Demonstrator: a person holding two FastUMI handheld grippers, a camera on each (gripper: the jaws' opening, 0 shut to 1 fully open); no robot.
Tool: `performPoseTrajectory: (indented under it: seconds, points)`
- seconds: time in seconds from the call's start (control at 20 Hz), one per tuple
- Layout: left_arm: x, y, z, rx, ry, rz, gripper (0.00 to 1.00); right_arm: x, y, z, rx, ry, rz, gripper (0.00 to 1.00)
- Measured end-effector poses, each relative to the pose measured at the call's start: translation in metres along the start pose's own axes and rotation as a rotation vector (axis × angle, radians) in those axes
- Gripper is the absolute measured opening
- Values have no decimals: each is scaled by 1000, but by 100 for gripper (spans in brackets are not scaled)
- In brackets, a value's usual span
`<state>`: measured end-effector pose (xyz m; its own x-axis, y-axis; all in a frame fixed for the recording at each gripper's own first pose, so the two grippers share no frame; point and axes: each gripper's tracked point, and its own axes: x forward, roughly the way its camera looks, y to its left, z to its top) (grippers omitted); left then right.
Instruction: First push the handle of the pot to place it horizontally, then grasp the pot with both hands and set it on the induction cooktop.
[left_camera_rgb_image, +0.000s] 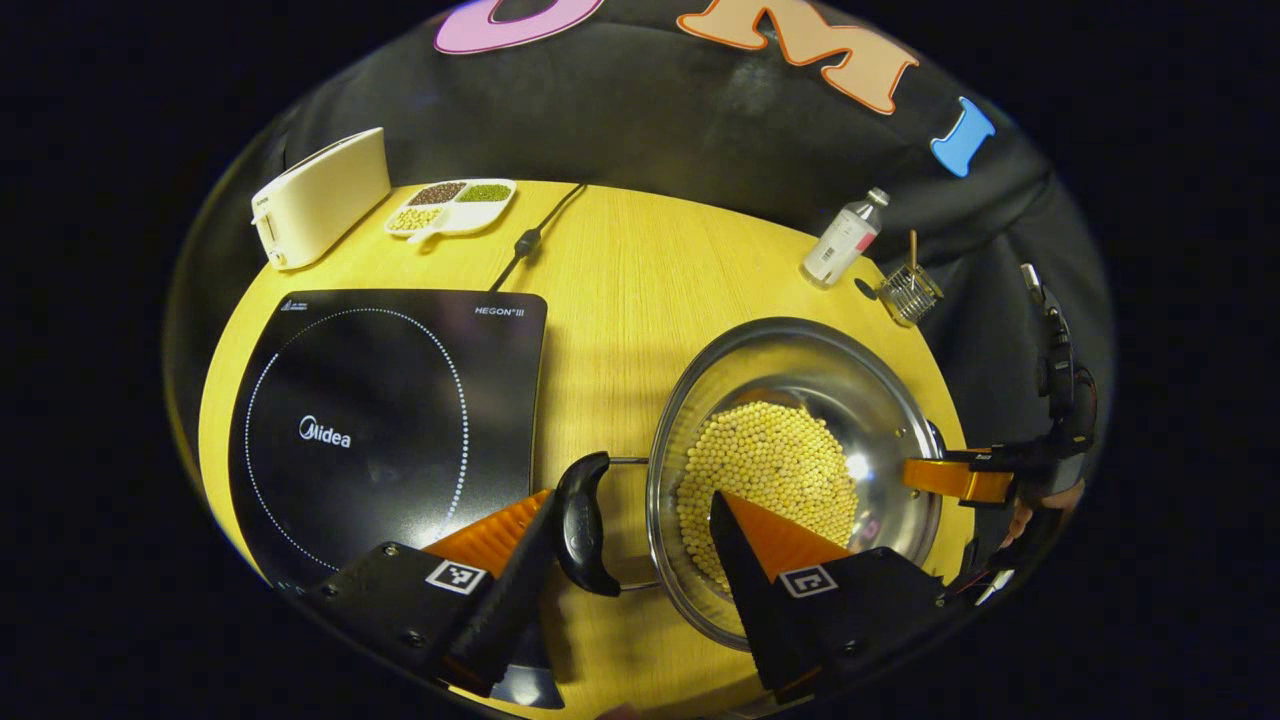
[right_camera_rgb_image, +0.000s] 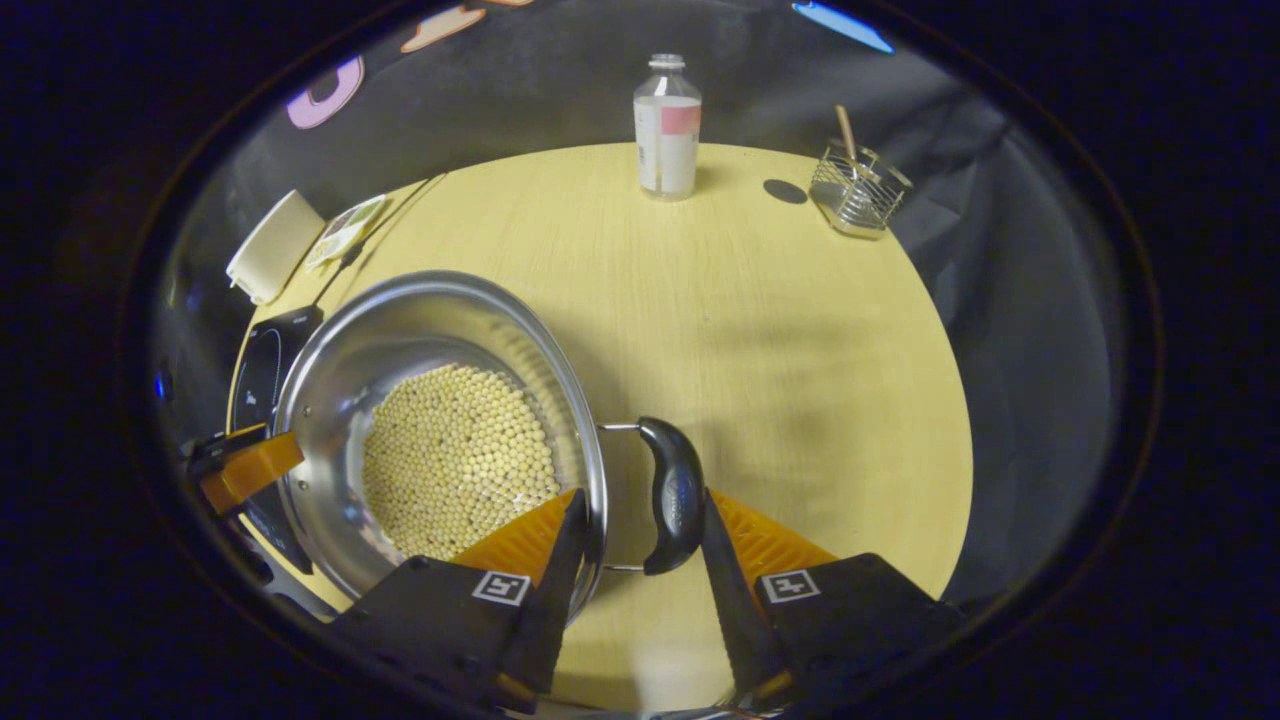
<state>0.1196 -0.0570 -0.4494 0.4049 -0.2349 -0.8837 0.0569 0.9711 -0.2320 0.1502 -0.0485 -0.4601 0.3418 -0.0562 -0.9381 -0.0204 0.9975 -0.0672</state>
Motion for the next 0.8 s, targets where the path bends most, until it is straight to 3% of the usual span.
performPoseTrajectory:
  seconds: [0.15, 0.2, 0.3, 0.35, 0.45, 0.5, 0.65, 0.7, 0.8]
  points:
    - [8, 3, 0, 3, 13, 19, 91, 5, 0, -2, 4, 14, -1, 69]
    - [10, 3, 0, 5, 15, 22, 87, 6, 0, -1, 10, 17, -2, 65]
    - [15, 5, 0, 12, 22, 31, 82, 8, -1, -2, 41, 15, 7, 69]
    - [19, 5, 0, 21, 34, 39, 78, 7, -2, -2, 48, 20, 19, 58]
    - [21, 9, -8, 61, 89, 55, 72, 10, -6, 0, 71, 22, 39, 63]
    - [26, 10, -6, 68, 73, 49, 70, 6, -6, -2, 89, 27, 47, 51]
    - [24, 6, -6, 9, 68, 23, 61, 1, -7, -3, 98, 12, 47, 49]
    - [21, 6, -5, -5, 55, 22, 60, -2, -5, 0, 95, 8, 53, 44]
    - [11, 7, -1, -8, 31, 22, 62, -7, -4, 2, 101, -9, 72, 49]
